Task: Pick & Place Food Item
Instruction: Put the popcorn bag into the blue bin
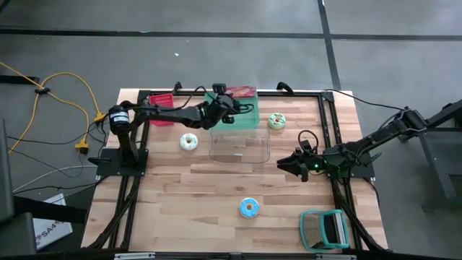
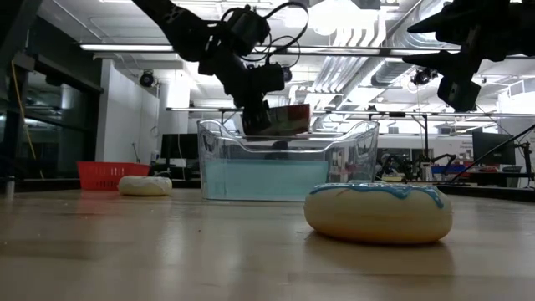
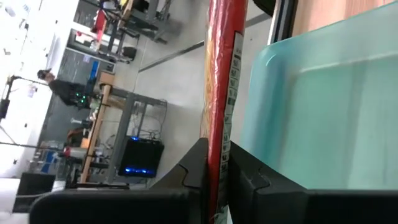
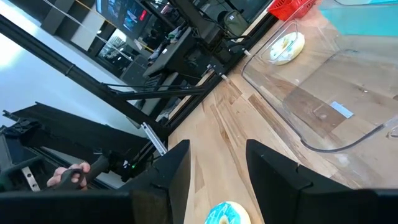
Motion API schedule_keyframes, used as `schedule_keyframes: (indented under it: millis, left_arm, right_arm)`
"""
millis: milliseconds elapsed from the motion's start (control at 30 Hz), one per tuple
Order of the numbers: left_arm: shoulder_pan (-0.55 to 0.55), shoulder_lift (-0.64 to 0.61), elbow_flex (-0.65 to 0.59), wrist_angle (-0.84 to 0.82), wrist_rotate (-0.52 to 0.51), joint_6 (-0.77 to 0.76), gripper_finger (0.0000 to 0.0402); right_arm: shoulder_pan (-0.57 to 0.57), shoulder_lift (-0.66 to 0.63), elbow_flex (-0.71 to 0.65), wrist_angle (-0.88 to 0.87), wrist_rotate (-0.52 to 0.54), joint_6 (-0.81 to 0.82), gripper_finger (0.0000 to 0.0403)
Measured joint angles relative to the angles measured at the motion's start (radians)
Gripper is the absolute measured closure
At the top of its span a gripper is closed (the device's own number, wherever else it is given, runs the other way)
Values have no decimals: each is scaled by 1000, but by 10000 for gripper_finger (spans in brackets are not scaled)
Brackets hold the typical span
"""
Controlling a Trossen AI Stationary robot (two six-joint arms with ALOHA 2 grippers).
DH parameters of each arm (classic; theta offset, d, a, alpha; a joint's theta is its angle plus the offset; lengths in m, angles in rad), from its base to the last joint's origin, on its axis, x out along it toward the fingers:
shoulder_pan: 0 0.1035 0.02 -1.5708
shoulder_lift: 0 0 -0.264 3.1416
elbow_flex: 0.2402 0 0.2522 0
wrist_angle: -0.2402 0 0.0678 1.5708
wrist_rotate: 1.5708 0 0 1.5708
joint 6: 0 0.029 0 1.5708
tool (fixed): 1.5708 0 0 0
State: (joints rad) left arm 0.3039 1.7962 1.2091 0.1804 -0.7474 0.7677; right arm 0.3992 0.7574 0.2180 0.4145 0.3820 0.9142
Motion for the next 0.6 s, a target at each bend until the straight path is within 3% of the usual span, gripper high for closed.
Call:
schedule_keyframes:
  millis: [367,600]
  left_arm:
    - [-13,0,146,-391,9,-178,372]
    - [19,-1,198,-521,143,-225,372]
  right_arm:
    - [0,0,0,-1,0,0,258]
    - [0,0,0,-1,0,0,258]
